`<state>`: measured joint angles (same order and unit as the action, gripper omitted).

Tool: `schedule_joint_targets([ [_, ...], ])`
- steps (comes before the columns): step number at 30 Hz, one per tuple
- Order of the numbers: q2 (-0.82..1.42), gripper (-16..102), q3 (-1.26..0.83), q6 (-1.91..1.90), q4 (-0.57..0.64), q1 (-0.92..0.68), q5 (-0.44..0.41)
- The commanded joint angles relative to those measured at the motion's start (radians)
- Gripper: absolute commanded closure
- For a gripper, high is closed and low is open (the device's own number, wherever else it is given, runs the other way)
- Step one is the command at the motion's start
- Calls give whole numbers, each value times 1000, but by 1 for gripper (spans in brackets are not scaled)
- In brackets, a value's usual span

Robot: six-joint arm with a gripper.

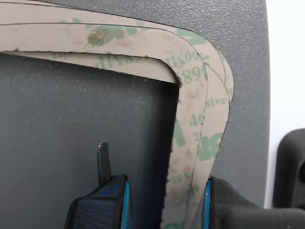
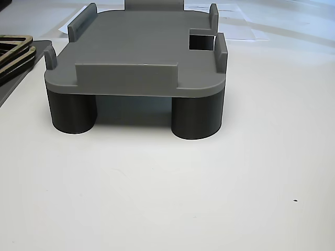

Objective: Move top rectangular frame to the holder.

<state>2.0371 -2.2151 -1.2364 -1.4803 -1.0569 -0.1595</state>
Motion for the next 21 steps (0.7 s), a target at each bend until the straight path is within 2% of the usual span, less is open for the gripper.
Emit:
schedule_joint_targets([
  [1, 3, 28, 23, -3, 8, 23, -6],
  [8, 2, 38, 5, -9, 23, 28, 3],
  [21, 8, 41, 11, -17, -6, 29, 12],
])
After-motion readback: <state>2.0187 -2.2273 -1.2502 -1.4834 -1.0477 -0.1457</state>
